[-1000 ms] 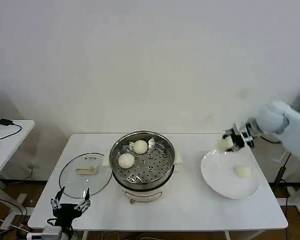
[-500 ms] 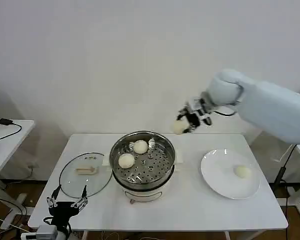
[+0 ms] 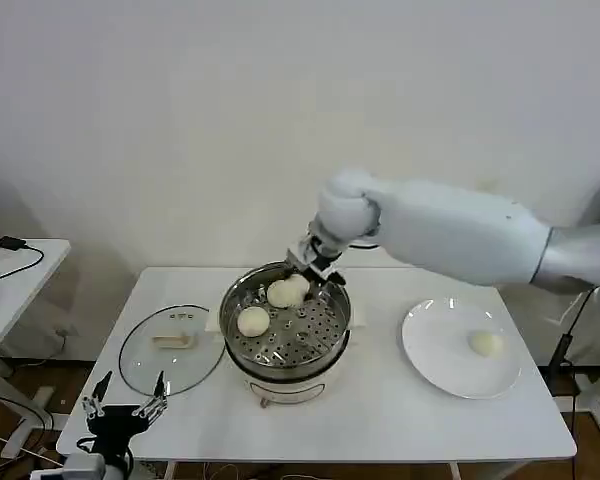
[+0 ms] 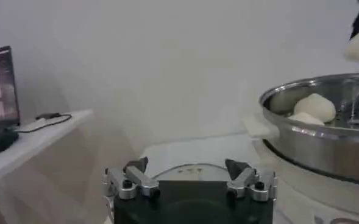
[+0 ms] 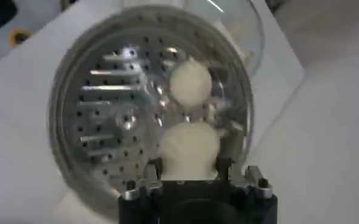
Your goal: Take steamed baozi put them in steamer then cover it.
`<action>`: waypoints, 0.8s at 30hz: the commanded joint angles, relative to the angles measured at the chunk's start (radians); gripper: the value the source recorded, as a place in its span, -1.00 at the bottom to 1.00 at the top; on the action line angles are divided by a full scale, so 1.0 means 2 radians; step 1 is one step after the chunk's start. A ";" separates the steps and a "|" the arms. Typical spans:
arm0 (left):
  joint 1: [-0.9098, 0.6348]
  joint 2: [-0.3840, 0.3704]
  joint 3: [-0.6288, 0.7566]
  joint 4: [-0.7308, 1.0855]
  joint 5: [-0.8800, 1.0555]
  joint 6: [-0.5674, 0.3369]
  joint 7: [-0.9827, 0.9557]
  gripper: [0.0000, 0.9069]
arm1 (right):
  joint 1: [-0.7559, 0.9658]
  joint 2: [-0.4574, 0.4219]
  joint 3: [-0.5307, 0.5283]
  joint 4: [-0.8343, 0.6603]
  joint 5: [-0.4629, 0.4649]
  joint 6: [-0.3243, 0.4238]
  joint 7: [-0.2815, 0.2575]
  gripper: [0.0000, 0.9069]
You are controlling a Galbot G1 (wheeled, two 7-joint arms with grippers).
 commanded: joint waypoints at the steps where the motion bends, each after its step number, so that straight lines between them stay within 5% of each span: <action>1: 0.001 -0.001 -0.002 0.000 -0.001 0.000 0.000 1.00 | -0.023 0.026 -0.026 0.012 -0.052 0.051 0.003 0.31; 24: 0.000 -0.006 -0.004 0.004 -0.002 -0.002 0.001 1.00 | -0.029 0.028 -0.041 0.019 -0.071 0.073 0.000 0.31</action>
